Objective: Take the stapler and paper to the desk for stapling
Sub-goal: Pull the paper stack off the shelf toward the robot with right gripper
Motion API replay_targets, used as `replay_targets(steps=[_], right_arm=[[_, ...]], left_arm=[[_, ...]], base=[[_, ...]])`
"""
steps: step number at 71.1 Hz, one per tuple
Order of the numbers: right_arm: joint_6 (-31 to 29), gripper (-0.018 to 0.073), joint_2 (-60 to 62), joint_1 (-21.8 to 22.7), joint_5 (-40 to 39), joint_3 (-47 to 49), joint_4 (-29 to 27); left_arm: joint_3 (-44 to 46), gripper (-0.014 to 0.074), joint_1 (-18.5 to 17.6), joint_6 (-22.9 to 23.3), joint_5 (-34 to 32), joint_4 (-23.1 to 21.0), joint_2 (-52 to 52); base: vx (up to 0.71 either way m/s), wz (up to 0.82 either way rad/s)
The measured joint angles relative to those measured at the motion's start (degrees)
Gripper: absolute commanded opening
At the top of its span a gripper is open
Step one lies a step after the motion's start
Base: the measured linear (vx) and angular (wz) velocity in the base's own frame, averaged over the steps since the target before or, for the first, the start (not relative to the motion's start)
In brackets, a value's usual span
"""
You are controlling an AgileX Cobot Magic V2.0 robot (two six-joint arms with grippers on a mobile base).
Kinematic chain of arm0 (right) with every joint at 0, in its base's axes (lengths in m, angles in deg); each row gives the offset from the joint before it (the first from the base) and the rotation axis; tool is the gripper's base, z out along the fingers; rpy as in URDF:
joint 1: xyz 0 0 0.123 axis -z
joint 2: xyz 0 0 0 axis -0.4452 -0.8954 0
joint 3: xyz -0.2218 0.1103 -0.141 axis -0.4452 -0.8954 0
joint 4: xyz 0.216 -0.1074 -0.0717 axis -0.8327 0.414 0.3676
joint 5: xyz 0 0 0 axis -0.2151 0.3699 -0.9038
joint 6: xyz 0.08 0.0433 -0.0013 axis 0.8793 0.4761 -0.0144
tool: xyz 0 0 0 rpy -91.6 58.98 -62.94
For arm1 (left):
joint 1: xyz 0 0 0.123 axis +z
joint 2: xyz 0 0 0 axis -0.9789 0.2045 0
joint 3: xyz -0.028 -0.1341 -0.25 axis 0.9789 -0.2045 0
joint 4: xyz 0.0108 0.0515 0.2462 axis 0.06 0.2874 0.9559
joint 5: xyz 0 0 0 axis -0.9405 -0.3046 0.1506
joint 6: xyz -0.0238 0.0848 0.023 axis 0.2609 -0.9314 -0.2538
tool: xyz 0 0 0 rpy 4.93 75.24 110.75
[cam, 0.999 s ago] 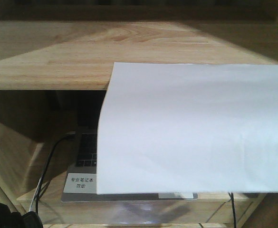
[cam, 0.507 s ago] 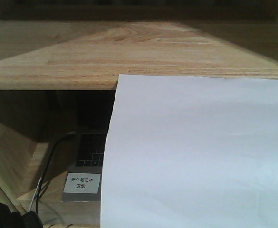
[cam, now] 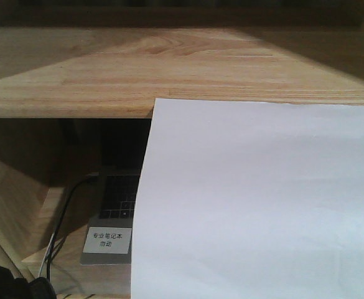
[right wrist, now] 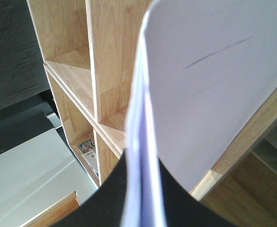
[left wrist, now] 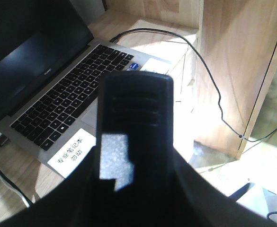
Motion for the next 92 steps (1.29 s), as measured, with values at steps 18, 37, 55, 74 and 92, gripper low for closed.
replay_targets(steps=[18,37,55,74,92], right_arm=[[0.0,-0.0008,0.0,0.0,0.0,0.0,0.1],[0.0,-0.0008,0.0,0.0,0.0,0.0,0.1],[0.0,-0.0008,0.0,0.0,0.0,0.0,0.2],[0.0,-0.0008,0.0,0.0,0.0,0.0,0.2],[0.0,-0.0008,0.0,0.0,0.0,0.0,0.2]], left_arm=[[0.0,-0.0006,0.0,0.0,0.0,0.0,0.0],[0.0,-0.0006,0.0,0.0,0.0,0.0,0.0],[0.0,-0.0006,0.0,0.0,-0.1,0.0,0.0],[0.0,-0.0006,0.0,0.0,-0.1,0.0,0.0],[0.0,-0.0006,0.0,0.0,-0.1,0.0,0.0]], base=[[0.00,0.00],[-0.01,0.00],[-0.08,0.04],[-0.17,0.02],[-0.21,-0.07]])
